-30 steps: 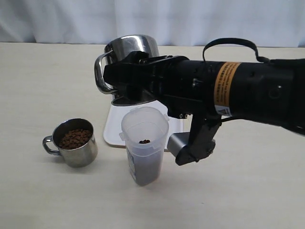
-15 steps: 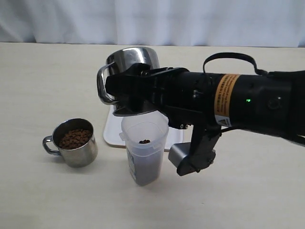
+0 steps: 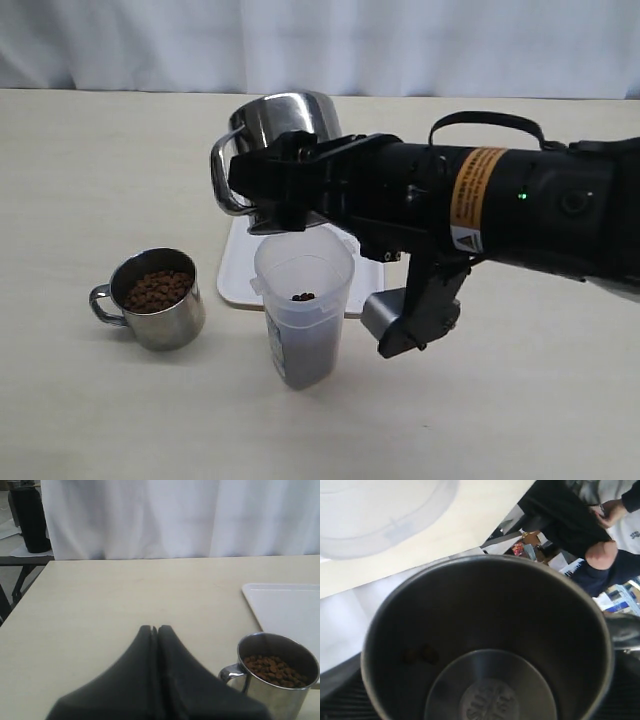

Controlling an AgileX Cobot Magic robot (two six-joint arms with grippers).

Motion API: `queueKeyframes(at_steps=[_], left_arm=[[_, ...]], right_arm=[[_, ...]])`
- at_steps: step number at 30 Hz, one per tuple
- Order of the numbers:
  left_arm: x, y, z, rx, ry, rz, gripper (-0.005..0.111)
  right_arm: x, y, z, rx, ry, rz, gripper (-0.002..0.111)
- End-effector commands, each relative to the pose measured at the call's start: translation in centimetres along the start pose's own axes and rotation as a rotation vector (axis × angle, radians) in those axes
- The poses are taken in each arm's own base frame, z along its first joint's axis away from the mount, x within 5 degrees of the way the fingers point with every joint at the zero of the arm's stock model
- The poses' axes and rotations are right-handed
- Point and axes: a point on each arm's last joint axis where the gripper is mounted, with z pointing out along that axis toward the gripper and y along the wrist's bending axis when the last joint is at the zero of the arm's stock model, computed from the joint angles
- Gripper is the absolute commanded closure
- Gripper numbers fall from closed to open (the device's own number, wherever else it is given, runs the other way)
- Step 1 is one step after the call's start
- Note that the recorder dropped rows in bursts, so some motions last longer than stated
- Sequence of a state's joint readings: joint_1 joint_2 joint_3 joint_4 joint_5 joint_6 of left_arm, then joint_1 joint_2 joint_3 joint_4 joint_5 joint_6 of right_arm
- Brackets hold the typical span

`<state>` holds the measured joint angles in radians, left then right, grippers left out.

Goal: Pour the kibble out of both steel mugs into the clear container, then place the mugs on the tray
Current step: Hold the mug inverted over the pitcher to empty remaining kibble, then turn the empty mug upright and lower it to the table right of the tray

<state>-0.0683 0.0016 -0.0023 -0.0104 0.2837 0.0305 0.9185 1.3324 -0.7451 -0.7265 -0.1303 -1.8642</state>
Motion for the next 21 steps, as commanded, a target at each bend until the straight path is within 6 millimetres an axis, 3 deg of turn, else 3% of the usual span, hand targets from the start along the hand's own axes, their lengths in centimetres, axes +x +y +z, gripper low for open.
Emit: queueKeyframes(at_steps=[1,6,10,13,18,21], left_arm=[[0.0,0.0,0.0,-0.003,-0.005,0.001,0.107],[0.0,0.0,0.0,-0.003,-0.005,0.001,0.107],[0.0,0.0,0.0,-0.003,-0.005,0.001,0.107],[0.0,0.0,0.0,-0.003,-0.005,0.001,0.107],[0.0,0.0,0.0,-0.003,-0.008,0.001,0.107],[0.0,0.0,0.0,-0.003,-0.008,0.001,0.107]], right_arm=[[0.9,-0.3,-0.3,0.047,0.068,0.255,0.104],[3.5,-0.3,-0.8,0.200,0.320,0.910,0.104],[5.5,1.3,-2.0,0.361,0.609,1.487,0.104],[6.0,2.6,-2.6,0.471,0.725,1.837,0.104],[5.4,6.8,-1.3,0.310,0.709,2.190,0.104],[4.9,10.9,-0.2,0.214,0.748,2.316,0.104]])
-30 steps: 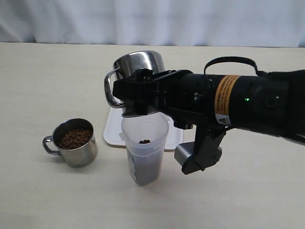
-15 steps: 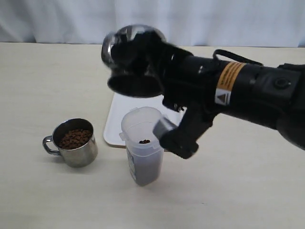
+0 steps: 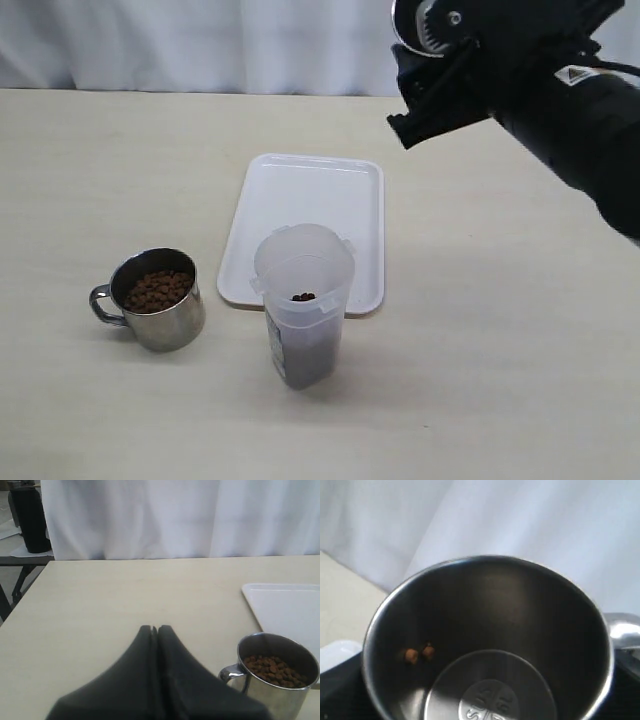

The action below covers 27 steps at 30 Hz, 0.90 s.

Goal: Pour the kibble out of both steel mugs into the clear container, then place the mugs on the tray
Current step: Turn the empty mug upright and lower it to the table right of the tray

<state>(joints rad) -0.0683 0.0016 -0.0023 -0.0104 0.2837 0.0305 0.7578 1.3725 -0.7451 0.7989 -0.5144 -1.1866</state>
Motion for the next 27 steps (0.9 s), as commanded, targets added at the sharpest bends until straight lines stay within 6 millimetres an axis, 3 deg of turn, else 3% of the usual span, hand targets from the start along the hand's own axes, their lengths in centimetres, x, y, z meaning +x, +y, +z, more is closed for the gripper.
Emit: queueKeyframes(at_steps=[1,5,10,16,21,27], left_arm=[[0.0,0.0,0.0,-0.003,-0.008,0.001,0.107],[0.0,0.0,0.0,-0.003,-0.008,0.001,0.107],[0.0,0.0,0.0,-0.003,-0.008,0.001,0.107],[0.0,0.0,0.0,-0.003,-0.008,0.001,0.107],[0.0,0.0,0.0,-0.003,-0.008,0.001,0.107],[0.0,0.0,0.0,-0.003,-0.008,0.001,0.107]], right_arm=[[5.1,-1.4,2.8,-0.031,0.168,0.185,0.104],[9.5,-2.6,4.0,-0.081,0.176,0.313,0.104],[13.4,-2.5,5.2,-0.343,0.063,0.379,0.104],[18.9,-2.9,7.0,-0.359,0.049,0.369,0.104],[21.5,-1.3,9.1,-0.469,0.062,0.335,0.104],[22.9,-0.7,10.8,-0.483,0.038,0.356,0.104]])
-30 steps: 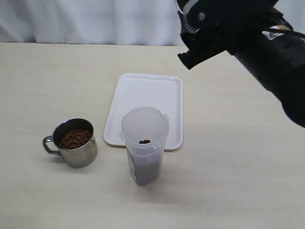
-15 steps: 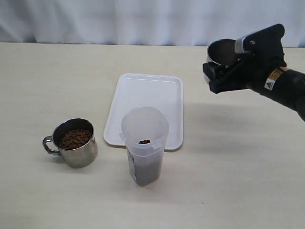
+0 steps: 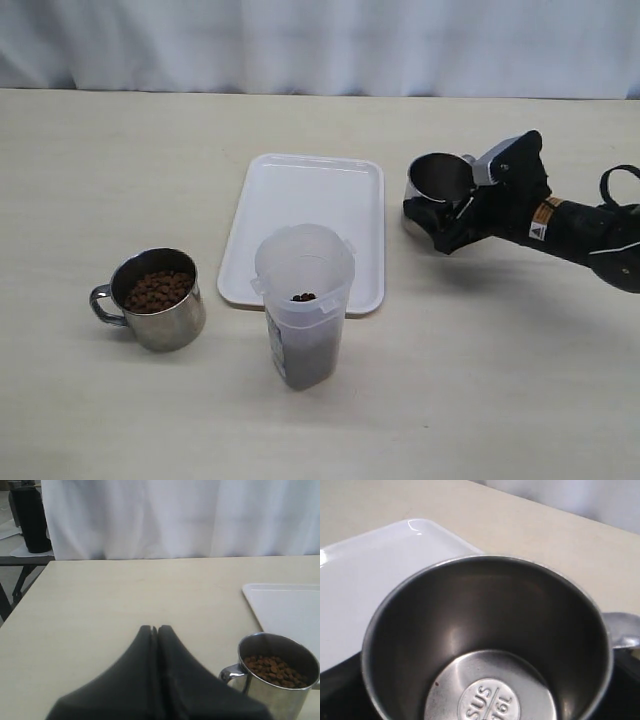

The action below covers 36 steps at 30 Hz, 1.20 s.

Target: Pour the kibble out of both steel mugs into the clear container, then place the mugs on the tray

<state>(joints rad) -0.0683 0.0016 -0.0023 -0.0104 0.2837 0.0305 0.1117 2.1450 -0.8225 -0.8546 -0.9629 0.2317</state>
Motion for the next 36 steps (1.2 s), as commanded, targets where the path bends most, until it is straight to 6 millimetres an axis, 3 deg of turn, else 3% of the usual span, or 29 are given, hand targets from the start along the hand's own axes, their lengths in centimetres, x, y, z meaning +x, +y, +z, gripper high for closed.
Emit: queueKeyframes(at_steps=[1,6,9,15,19,24,31,36], left_arm=[[0.0,0.0,0.0,-0.003,-0.006,0.001,0.107],[0.0,0.0,0.0,-0.003,-0.004,0.001,0.107],[0.0,0.0,0.0,-0.003,-0.004,0.001,0.107],[0.0,0.0,0.0,-0.003,-0.004,0.001,0.107],[0.0,0.0,0.0,-0.003,-0.004,0.001,0.107],[0.0,0.0,0.0,-0.003,-0.004,0.001,0.107],[0.0,0.0,0.0,-0.003,-0.004,0.001,0.107],[0.0,0.0,0.0,-0.003,-0.007,0.001,0.107]], right_arm=[[0.2,-0.3,0.7,-0.020,-0.051,-0.006,0.104],[0.5,-0.4,0.7,-0.013,-0.022,-0.006,0.098],[0.8,-0.5,0.7,-0.005,0.013,-0.006,0.084],[1.0,-0.2,0.7,-0.036,0.034,-0.005,0.040],[0.5,0.1,0.5,-0.068,0.030,-0.017,0.025],[-1.5,0.5,-0.8,-0.071,0.010,0.016,0.024],[-4.2,1.8,-4.2,-0.003,0.017,-0.002,0.024],[-6.2,1.9,-8.0,0.219,0.053,0.259,0.024]])
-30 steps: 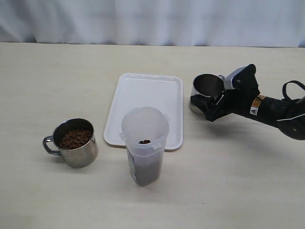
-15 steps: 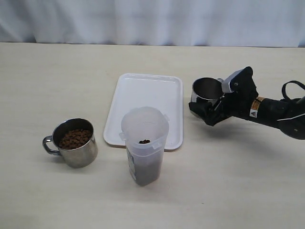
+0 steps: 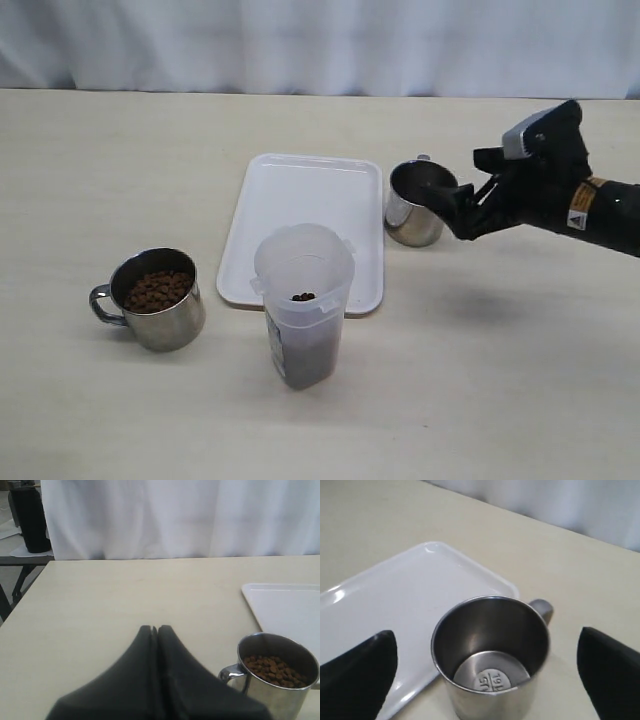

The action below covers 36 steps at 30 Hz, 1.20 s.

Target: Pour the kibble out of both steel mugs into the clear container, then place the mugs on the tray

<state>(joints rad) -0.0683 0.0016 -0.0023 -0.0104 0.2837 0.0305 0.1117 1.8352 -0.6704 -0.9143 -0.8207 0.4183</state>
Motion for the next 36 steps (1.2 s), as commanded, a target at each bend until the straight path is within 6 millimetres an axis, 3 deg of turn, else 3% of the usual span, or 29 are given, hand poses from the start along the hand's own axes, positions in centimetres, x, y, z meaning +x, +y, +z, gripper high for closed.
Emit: queueKeyframes(at_steps=[1,2,4,7,8,16,24,36], left_arm=[[0.0,0.0,0.0,-0.003,-0.007,0.001,0.107],[0.0,0.0,0.0,-0.003,-0.007,0.001,0.107],[0.0,0.0,0.0,-0.003,-0.007,0.001,0.107],[0.0,0.0,0.0,-0.003,-0.007,0.001,0.107],[0.0,0.0,0.0,-0.003,-0.007,0.001,0.107],[0.0,0.0,0.0,-0.003,-0.007,0.001,0.107],[0.0,0.0,0.0,-0.003,-0.007,0.001,0.107],[0.0,0.0,0.0,-0.003,-0.005,0.001,0.107]], right_arm=[[-1.8,-0.1,-3.9,0.218,0.024,0.238,0.026],[-2.4,0.4,-6.1,0.310,0.037,0.294,0.036],[-2.7,1.4,-8.1,0.351,0.028,0.299,0.054],[-2.4,4.0,-11.5,0.362,-0.023,0.272,0.095],[-2.1,4.7,-12.3,0.362,-0.043,0.267,0.103],[1.9,10.1,-18.9,0.459,-0.272,0.272,0.104],[3.1,11.0,-22.6,0.642,-0.315,0.332,0.104],[3.4,11.4,-23.6,0.677,-0.368,0.377,0.104]])
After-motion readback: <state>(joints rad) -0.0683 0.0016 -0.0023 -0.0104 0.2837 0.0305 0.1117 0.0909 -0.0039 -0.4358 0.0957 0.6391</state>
